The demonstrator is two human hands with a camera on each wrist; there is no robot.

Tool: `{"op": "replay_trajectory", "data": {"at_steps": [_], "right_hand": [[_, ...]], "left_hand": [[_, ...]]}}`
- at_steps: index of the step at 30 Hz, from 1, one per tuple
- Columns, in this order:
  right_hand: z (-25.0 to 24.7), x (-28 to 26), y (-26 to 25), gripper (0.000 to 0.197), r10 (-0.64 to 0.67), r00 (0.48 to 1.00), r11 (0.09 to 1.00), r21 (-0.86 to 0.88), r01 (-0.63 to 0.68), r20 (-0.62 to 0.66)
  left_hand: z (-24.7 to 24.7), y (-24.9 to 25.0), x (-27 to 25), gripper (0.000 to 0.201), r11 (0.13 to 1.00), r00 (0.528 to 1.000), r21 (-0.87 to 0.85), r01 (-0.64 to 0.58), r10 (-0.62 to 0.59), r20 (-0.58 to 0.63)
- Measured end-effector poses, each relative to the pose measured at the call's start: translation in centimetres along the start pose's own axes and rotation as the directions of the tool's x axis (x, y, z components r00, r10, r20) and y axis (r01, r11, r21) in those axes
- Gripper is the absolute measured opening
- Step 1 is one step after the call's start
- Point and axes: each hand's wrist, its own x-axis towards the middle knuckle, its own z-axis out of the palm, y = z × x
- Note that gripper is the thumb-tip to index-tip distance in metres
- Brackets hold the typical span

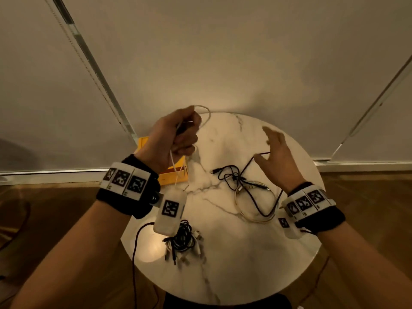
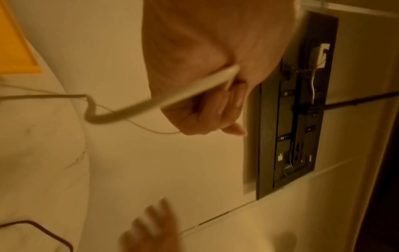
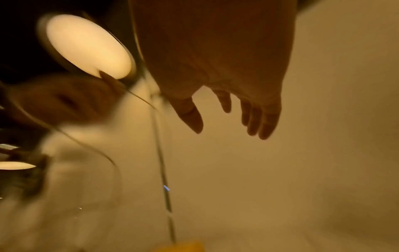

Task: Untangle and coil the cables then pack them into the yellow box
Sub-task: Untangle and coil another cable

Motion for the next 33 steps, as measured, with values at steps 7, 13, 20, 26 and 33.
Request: {"op": "replay_trajectory", "data": {"at_steps": [7,13,20,26,33], "right_hand": [[-5.1,0.0,-12.1,0.028,-0.435,0.899,0.896,0.123,0.427,0.05],[-6.2,0.2,-10.5,0.009,-0.273,0.959,0.887,0.364,0.284,-0.081],[-6.5,-0.1,-6.5,0.007,-0.117,0.993,0.913,0.39,0.12,-0.032],[-7.1,-0.9,-4.7,0.009,0.031,0.993,0.817,0.576,0.04,-0.113],[-8.2,-1.4,-1.0,0.008,0.031,0.995,0.958,0.286,-0.003,-0.093]], "left_hand": [[3.2,-0.1,-1.5,0.041,0.869,0.975,0.494,-0.024,-0.09,0.205],[-0.8,-1.7,-2.6,0.026,0.876,0.959,0.476,-0.072,-0.07,0.273],[-3.4,-7.1,-3.7,0.024,0.714,0.969,0.687,-0.138,-0.048,0.244],[-4.5,-9.0,-3.0,0.045,0.453,0.998,0.891,-0.026,-0.044,0.051],[-6.7,-8.2,-4.8,0.051,0.544,1.0,0.839,-0.013,0.003,0.014]]}}
